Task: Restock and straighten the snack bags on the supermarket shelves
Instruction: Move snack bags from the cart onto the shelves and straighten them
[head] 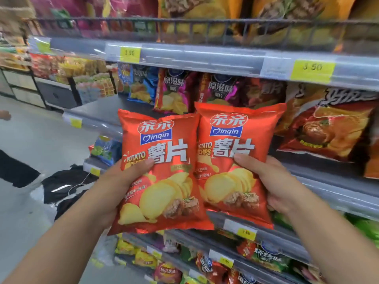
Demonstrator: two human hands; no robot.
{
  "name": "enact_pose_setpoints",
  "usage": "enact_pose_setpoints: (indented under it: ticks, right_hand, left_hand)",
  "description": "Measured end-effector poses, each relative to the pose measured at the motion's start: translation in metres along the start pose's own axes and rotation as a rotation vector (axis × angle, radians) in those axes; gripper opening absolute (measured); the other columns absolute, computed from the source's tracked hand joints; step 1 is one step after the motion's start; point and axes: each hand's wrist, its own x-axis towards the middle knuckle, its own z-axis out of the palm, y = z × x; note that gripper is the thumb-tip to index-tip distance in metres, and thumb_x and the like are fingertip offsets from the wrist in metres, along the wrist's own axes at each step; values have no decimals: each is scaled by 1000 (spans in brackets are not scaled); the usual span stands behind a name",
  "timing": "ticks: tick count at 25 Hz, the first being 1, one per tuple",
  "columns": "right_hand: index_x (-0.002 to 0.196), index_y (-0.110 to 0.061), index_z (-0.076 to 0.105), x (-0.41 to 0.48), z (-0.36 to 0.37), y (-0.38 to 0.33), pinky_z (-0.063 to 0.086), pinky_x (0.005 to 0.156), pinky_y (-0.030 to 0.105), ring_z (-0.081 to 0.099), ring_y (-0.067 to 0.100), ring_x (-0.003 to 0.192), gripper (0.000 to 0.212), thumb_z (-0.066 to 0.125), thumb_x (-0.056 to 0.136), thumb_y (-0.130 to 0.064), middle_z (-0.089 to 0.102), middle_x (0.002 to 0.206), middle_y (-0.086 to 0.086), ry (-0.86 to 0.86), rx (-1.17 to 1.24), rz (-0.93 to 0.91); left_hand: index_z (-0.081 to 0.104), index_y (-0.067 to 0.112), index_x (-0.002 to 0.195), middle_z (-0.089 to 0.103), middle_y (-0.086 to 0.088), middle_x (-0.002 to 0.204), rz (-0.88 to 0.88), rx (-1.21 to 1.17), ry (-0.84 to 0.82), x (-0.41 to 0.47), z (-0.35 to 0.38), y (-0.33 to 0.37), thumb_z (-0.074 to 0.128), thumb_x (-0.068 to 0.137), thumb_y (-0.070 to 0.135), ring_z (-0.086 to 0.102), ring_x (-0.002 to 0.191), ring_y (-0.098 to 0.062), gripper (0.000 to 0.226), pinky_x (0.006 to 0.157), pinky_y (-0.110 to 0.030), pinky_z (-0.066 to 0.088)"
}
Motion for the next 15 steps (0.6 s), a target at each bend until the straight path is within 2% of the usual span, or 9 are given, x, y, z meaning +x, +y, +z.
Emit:
enact_pose_setpoints:
  ticks: [2, 4, 5, 6, 7, 9, 10, 12, 15]
  right_hand:
    - [104, -13, 70, 11, -13, -23, 60, 63, 34, 74, 25, 80, 42, 73, 64, -21, 76, 95, 10, 32, -19, -2]
    - [103, -11, 72, 23, -27, -44, 61, 70, 40, 73, 27, 81, 44, 75, 60, -25, 75, 94, 12, 68, -56, 17]
    - [101, -11, 73, 30, -33, -53, 60, 73, 43, 73, 27, 80, 45, 76, 59, -26, 75, 93, 12, 85, -67, 39]
    - [96, -12, 75, 38, -40, -61, 60, 73, 45, 73, 25, 75, 41, 76, 59, -27, 76, 90, 11, 89, -70, 58]
    - [88, -14, 77, 46, -46, -67, 60, 70, 46, 73, 23, 69, 32, 75, 59, -27, 76, 84, 9, 83, -64, 72]
    - [71, -16, 77, 62, -54, -76, 59, 60, 42, 69, 19, 56, 16, 74, 59, -26, 74, 70, 6, 74, -39, 87]
    - [67, -15, 76, 69, -56, -79, 58, 57, 41, 68, 19, 53, 15, 74, 58, -26, 73, 67, 6, 76, -29, 95]
    - [71, -14, 74, 83, -59, -84, 58, 56, 40, 69, 19, 55, 17, 75, 57, -25, 73, 70, 6, 79, -22, 92]
    - [87, -15, 72, 104, -62, -87, 60, 61, 40, 71, 20, 62, 24, 74, 65, -24, 74, 78, 6, 117, -32, 72]
  left_hand:
    - [76, 19, 101, 76, -14, 98, -7, -2, -33, 22, 18, 10, 96, 29, 46, 75, 78, -31, 79, 59, -40, 60]
    - [77, 12, 93, 76, -8, 73, 67, -47, -73, 42, 31, 23, 81, 68, 39, 72, 58, -19, 37, 47, -28, 57]
    - [73, 7, 98, 71, -3, 56, 92, -45, -51, 52, 36, 28, 65, 84, 41, 67, 45, -9, 37, 40, -20, 51]
    - [67, 3, 101, 65, 0, 46, 112, -5, -68, 61, 41, 34, 58, 86, 53, 61, 39, -4, 53, 37, -15, 47]
    - [65, 2, 97, 67, -2, 49, 110, 26, -127, 71, 44, 34, 62, 73, 69, 62, 41, -3, 72, 38, -16, 48]
    - [73, 9, 95, 76, -12, 80, 89, -26, -188, 83, 57, 38, 92, 32, 55, 73, 62, -19, 80, 49, -30, 58]
    - [75, 14, 96, 76, -13, 90, 51, -39, -153, 93, 63, 42, 96, 16, 48, 74, 69, -24, 89, 53, -36, 59]
    - [75, 15, 99, 76, -14, 96, 26, -21, -139, 108, 63, 44, 97, 6, 45, 75, 73, -27, 99, 55, -40, 59]
    - [76, 17, 101, 76, -12, 98, 40, -3, -124, 133, 65, 51, 96, 9, 48, 75, 77, -27, 100, 58, -41, 60]
